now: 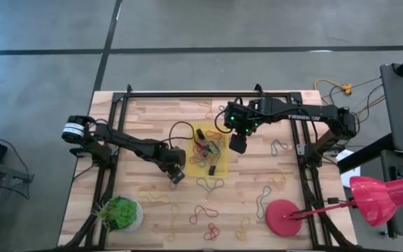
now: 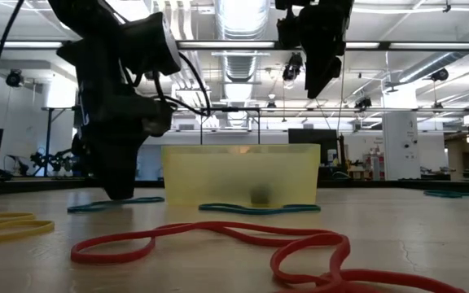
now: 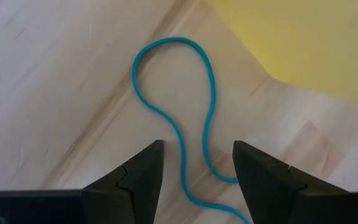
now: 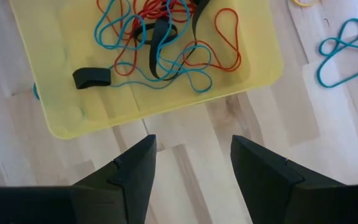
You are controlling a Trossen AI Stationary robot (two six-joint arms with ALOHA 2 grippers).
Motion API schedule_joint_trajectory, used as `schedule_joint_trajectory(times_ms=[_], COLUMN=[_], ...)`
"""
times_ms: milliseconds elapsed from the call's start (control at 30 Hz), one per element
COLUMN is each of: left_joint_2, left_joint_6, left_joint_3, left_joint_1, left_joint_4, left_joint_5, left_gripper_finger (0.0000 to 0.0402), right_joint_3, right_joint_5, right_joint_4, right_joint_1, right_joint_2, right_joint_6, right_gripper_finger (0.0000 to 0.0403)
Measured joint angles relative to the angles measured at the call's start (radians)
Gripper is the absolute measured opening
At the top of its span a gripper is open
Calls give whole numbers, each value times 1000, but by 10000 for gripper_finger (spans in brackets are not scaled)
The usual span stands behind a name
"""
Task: Pick and place rubber bands into bin
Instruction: Put the blue rubber band into the yellow bin
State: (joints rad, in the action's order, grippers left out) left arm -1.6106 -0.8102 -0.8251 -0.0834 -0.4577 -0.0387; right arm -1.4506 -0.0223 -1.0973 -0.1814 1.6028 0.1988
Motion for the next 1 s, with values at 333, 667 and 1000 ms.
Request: schedule_joint_trajectory(times_ms=[333, 667, 1000], left_joint_2=[-59, -137, -92], left_joint_6=[-76, -87, -50], left_joint_3=[2, -12, -44], left_joint_1=[-14, -52, -57], left_joint_4=[13, 4, -5], left_joint_5=[65, 102, 109], left_gripper_finger=[145, 50, 2], right_joint_3=[0, 0, 0], right_joint_5=[0, 0, 0], right_joint_4=[1, 1, 2], right_joint_1=[0, 0, 0], right_joint_2=[0, 1, 1], right_joint_6=[10, 30, 34], right_gripper_finger=[194, 194, 194])
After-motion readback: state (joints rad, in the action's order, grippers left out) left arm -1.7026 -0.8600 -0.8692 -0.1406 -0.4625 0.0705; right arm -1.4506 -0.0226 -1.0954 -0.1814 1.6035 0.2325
